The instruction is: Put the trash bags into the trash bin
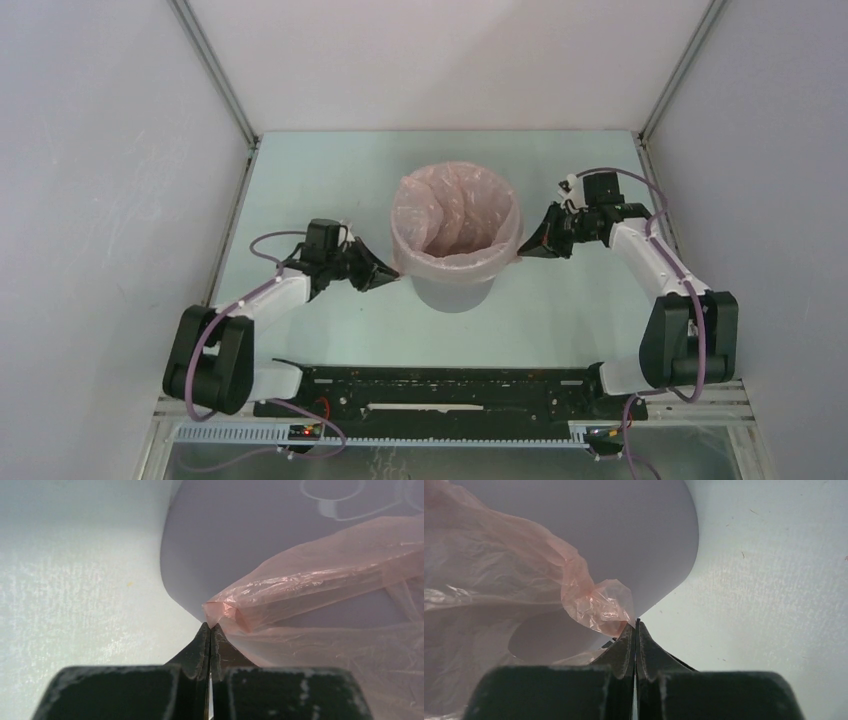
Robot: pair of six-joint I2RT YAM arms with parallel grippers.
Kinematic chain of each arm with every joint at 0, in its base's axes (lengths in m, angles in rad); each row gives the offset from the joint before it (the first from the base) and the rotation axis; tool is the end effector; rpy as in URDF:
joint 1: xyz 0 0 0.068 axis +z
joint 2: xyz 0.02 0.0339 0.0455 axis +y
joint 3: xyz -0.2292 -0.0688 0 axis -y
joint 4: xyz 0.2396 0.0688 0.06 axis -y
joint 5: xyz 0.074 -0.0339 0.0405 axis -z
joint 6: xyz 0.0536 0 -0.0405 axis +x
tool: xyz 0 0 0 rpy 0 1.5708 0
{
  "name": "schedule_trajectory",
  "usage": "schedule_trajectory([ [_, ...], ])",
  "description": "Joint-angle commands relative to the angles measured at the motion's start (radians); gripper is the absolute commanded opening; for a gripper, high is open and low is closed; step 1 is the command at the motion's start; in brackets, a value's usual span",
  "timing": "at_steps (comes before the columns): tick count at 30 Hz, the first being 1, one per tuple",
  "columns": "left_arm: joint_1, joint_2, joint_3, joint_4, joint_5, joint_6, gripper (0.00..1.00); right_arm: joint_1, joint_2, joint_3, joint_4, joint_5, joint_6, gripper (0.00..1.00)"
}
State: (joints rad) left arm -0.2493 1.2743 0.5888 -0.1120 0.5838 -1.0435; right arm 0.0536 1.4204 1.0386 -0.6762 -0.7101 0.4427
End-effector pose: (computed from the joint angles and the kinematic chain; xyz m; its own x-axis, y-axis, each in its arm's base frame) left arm 0.2441 -0.0926 0.1425 -0.8493 -0.5278 -0.0106 -0.3080 0.5117 -0.8021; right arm 0.2843 0.0502 0.2066 -0.9405 0.2748 -0.2000 0.0474 0.6887 0.7235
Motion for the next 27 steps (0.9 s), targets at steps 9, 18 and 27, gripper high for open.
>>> schedule_trajectory([
  [9,-0.060,0.228,0.146,-0.087,-0.031,0.146,0.00,0.050,0.128,-0.002,0.055,0.113,-0.075,0.00],
  [18,-0.061,0.243,0.228,-0.217,-0.110,0.260,0.00,0.074,0.192,0.010,0.043,0.257,-0.129,0.00],
  [27,-0.062,0.170,0.247,-0.284,-0.105,0.365,0.15,0.095,0.049,0.183,-0.201,0.523,-0.152,0.56],
])
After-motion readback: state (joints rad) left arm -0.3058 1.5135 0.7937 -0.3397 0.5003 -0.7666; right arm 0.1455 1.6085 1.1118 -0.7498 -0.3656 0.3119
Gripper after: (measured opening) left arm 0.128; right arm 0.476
